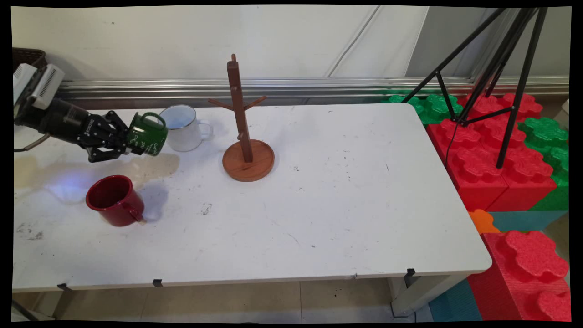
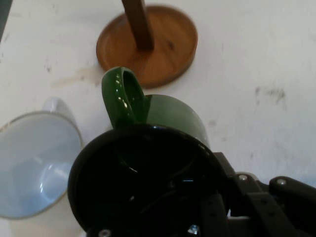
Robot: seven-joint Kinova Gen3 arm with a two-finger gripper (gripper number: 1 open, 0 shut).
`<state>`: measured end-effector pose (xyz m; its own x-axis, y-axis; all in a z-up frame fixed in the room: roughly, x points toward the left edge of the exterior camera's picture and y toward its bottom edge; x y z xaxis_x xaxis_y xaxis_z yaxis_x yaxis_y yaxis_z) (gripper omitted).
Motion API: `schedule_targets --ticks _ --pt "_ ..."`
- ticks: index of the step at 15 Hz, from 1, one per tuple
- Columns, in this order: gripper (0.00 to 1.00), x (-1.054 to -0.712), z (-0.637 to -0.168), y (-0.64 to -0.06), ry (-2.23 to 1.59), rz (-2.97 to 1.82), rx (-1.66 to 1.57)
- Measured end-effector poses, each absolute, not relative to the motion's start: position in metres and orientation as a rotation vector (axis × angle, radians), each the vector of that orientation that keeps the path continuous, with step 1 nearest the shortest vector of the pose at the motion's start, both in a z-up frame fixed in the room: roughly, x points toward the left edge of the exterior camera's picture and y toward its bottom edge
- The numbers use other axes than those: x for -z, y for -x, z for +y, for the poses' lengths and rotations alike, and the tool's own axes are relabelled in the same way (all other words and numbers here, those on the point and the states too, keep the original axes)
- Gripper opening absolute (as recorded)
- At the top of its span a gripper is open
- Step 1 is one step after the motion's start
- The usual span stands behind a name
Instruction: Place the picked object on the table
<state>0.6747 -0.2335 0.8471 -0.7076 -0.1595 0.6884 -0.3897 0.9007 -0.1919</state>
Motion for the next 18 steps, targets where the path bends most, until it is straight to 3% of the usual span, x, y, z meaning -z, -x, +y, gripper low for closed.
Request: schedule_targets --ticks 18 --pt "0.00 -0.817 -0.242 -0.700 -0.256 -2.623 -0.458"
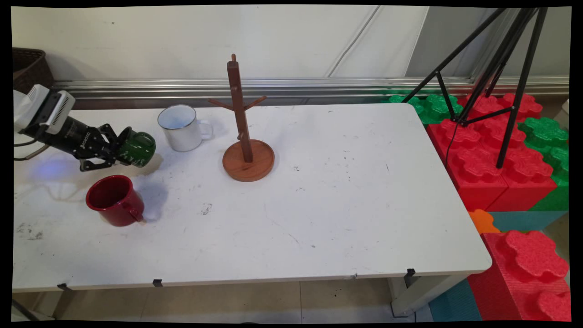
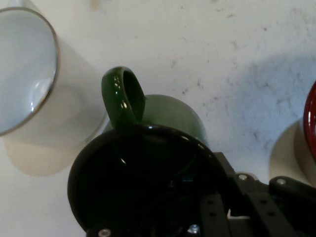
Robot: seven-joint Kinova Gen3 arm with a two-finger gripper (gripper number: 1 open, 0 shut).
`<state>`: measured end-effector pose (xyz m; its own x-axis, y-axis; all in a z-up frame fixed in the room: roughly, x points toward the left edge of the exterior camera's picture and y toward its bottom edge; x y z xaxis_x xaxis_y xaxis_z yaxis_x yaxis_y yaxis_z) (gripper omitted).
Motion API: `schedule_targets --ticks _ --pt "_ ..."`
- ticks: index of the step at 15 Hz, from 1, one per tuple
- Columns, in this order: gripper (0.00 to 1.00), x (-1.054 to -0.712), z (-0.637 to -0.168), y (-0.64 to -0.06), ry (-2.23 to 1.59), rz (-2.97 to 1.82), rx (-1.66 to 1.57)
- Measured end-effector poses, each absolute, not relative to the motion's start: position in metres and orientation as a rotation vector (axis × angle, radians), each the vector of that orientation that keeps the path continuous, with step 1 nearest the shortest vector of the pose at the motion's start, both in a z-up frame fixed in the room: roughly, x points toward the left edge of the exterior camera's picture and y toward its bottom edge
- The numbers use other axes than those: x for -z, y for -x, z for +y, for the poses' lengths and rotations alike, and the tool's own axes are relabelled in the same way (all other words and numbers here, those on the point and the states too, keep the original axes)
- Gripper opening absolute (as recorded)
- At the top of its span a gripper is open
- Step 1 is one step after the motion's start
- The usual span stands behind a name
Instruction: Place the picked object on the table
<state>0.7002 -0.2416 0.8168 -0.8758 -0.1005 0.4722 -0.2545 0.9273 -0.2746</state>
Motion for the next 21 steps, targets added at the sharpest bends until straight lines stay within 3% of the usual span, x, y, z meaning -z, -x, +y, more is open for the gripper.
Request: schedule_targets --ticks 21 --pt "0.00 -0.800 -0.254 -0.697 -0.170 -2.725 -0.461"
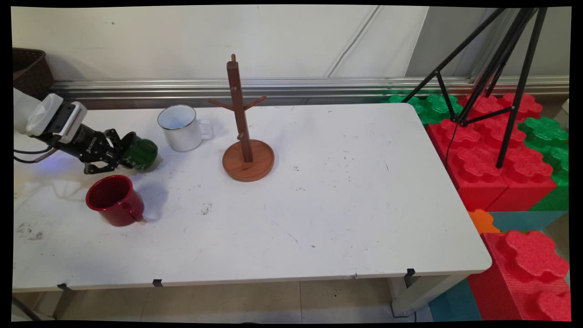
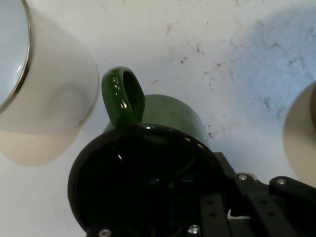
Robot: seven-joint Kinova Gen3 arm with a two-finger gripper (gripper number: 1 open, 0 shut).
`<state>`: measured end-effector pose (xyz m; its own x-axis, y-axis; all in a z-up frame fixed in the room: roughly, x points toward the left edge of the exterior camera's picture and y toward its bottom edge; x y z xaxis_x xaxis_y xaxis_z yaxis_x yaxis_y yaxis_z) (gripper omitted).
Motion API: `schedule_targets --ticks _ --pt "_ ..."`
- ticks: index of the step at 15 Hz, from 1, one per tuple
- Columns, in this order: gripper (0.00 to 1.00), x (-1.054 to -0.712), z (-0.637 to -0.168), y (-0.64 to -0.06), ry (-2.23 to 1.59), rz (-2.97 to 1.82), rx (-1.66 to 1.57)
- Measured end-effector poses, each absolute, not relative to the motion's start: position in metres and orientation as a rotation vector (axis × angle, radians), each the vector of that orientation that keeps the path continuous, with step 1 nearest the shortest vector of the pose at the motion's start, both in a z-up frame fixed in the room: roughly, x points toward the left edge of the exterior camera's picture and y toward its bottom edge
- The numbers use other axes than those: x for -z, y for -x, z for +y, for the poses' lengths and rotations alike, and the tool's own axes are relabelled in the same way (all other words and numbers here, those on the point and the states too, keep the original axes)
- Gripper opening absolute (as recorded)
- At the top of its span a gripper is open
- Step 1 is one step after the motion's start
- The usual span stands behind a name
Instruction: Place the picked object on the table
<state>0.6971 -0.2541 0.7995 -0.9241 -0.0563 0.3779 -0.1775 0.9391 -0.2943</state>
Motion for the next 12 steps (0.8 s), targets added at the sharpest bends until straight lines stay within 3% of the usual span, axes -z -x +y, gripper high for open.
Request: schedule_targets --ticks 12 --pt "0.00 -0.812 -0.249 -0.701 -0.135 -2.708 -0.472"
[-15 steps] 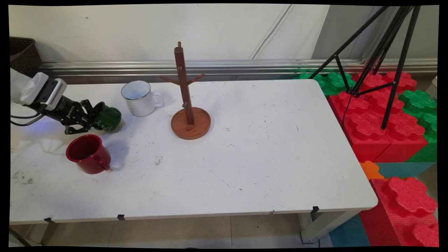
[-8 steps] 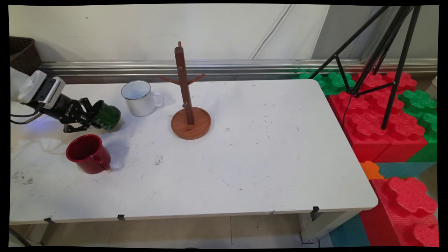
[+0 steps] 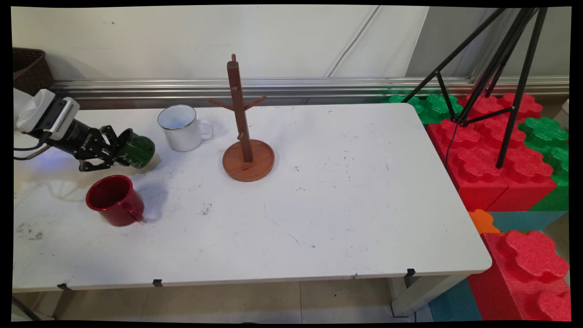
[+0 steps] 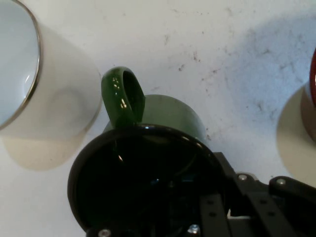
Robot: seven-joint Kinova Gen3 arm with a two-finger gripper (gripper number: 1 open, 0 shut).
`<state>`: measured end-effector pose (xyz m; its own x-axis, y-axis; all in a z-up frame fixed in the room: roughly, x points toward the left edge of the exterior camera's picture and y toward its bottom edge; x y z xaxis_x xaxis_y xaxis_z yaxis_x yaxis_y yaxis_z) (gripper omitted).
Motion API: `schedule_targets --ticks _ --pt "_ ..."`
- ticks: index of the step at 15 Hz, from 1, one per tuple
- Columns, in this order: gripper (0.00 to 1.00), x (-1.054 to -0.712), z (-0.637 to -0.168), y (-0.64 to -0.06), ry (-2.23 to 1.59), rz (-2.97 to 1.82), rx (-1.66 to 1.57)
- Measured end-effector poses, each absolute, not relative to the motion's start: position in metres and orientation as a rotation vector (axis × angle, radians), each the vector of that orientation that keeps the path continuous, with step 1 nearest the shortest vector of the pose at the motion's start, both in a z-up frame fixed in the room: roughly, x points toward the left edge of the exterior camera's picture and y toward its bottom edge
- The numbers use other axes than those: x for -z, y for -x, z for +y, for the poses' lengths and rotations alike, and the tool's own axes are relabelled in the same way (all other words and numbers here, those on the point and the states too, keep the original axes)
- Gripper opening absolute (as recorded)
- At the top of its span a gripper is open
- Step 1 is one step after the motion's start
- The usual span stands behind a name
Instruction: Place the picked object on the table
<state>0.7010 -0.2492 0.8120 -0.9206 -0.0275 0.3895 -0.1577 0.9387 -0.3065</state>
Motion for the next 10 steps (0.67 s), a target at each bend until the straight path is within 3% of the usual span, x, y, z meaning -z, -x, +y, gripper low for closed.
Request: schedule_targets --ticks 10 --pt "0.00 -0.8096 -0.2487 -0.6981 -0.138 -2.709 -0.456"
